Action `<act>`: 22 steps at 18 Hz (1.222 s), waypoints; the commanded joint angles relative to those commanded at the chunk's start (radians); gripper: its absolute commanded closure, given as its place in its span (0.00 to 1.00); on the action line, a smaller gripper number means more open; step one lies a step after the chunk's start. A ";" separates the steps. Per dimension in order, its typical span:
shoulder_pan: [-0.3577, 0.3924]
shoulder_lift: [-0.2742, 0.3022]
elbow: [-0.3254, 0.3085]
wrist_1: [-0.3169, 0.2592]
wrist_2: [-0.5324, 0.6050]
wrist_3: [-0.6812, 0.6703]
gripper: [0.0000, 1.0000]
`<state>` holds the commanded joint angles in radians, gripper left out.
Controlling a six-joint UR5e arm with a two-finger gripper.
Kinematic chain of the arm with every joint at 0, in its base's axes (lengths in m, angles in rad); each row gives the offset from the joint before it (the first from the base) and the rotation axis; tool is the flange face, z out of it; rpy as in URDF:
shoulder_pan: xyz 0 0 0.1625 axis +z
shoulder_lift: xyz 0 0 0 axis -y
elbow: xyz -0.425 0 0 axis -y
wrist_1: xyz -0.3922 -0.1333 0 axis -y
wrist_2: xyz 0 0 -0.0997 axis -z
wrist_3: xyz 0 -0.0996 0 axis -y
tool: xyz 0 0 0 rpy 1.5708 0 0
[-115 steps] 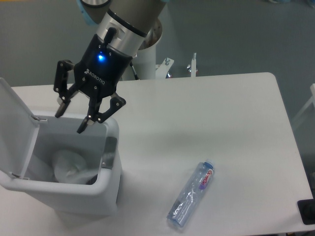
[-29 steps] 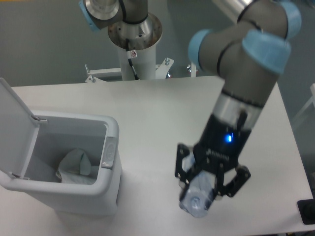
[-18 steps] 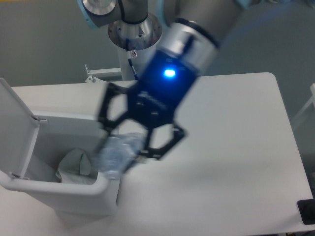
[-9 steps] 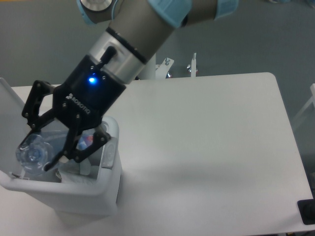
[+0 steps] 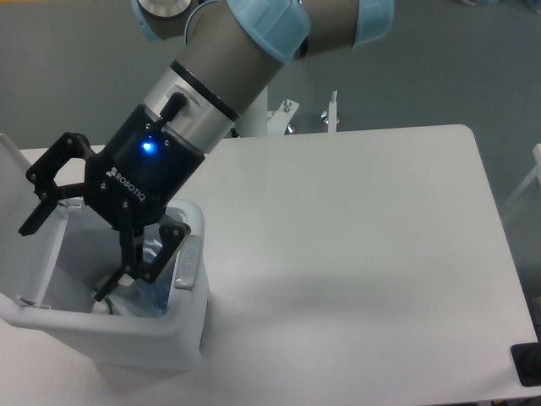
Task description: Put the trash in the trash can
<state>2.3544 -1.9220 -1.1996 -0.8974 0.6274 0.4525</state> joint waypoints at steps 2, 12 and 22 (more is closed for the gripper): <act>0.057 -0.011 -0.002 0.000 0.006 0.002 0.00; 0.270 -0.081 -0.070 -0.005 0.254 0.250 0.00; 0.293 -0.132 -0.110 -0.044 0.724 0.478 0.00</act>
<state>2.6477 -2.0540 -1.3100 -0.9416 1.3511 0.9307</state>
